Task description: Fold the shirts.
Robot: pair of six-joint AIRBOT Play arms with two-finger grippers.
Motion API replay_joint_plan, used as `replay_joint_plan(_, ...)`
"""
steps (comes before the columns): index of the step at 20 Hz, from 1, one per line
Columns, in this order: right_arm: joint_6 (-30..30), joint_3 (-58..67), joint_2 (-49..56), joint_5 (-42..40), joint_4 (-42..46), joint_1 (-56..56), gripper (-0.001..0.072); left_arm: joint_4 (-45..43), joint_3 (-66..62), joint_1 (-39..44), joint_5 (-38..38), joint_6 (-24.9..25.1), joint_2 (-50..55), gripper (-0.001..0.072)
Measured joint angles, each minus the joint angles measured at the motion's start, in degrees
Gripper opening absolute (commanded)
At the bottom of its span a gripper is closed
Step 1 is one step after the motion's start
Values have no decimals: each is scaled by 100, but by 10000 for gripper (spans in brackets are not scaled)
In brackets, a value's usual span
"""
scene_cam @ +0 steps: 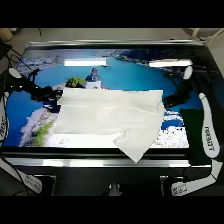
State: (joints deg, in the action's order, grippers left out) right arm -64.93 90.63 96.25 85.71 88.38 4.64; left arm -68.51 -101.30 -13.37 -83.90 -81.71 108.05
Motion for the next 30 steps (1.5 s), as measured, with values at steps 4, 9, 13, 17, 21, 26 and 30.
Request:
replay_joint_plan(4,109,-1342,-944,133,-354,557,422,-219,1211,-184,-365,-59,-726,509)
replay_joint_plan(9,417,-3348,-2026,-584,-1078,741,295,-289,3814,-264,365,289,-1993,510)
replay_joint_plan(13,634,-3866,-2291,-938,-1305,780,287,-175,4614,-280,767,461,-2317,509)
replay_joint_plan(17,713,-4017,-2358,-1102,-1388,785,436,39,4846,-160,1091,474,-2341,99)
replay_joint_plan(21,984,-4404,-2435,-1025,-1788,785,493,168,4911,-4,1434,343,-2347,23)
replay_joint_plan(26,1237,-5412,-2570,-1561,-2787,785,481,232,4929,68,1596,304,-2361,23)
replay_joint_plan(30,1427,-5971,-2603,-1926,-3506,793,204,232,4944,81,1633,286,-2433,23)
